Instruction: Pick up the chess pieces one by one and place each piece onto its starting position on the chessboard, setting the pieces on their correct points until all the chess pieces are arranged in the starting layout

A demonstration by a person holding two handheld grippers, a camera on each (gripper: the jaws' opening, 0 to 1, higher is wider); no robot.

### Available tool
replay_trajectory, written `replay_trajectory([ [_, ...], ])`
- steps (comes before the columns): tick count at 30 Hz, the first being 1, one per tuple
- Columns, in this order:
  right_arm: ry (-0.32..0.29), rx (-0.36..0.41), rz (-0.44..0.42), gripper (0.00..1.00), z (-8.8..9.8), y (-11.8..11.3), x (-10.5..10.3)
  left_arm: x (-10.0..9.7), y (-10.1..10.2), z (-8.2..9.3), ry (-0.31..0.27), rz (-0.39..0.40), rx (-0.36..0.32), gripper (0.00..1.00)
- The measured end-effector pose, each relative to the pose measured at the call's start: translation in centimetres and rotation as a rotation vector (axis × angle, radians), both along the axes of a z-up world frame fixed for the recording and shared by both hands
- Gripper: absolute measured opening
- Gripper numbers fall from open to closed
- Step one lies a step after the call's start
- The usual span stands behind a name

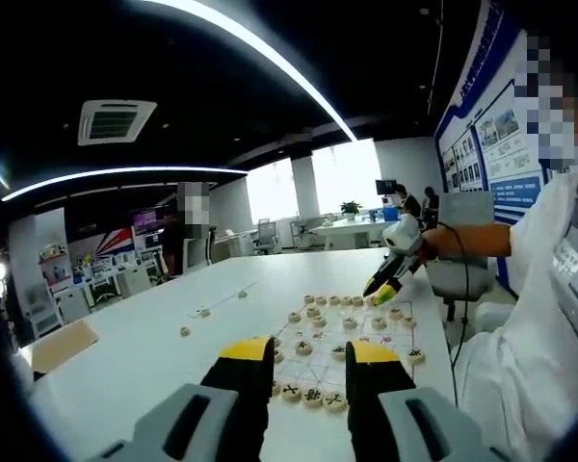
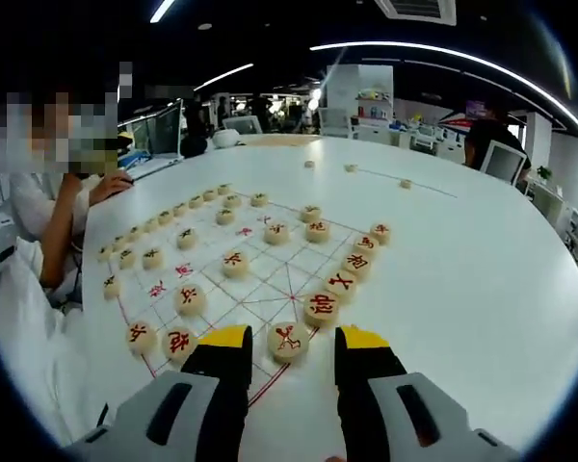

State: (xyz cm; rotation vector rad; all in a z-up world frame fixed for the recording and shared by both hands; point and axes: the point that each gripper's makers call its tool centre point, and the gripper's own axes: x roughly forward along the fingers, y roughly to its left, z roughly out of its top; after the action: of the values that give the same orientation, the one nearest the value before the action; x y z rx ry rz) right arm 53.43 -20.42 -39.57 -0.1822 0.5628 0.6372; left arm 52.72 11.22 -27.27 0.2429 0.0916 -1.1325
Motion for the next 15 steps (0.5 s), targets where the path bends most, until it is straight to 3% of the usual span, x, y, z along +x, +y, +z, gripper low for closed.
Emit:
replay_trajectory([
  [6,-0.042,0.101,-0.088,0.34,2.4,-0.6,2.5,-0.1,-0.2,0.0,0.0,-0.003,0.001,0.31],
  [11,-0.055,0.136,-0.117,0.34,2.9,-0.7,5.6,-0.1,-0.2,0.0,0.0,-0.003,0.0,0.31],
  [15,-0.05,0.137,-0.146,0.34,2.8,-1.1,9.2,0.1,0.1,0.1,0.001,0.005,-0.002,0.31],
])
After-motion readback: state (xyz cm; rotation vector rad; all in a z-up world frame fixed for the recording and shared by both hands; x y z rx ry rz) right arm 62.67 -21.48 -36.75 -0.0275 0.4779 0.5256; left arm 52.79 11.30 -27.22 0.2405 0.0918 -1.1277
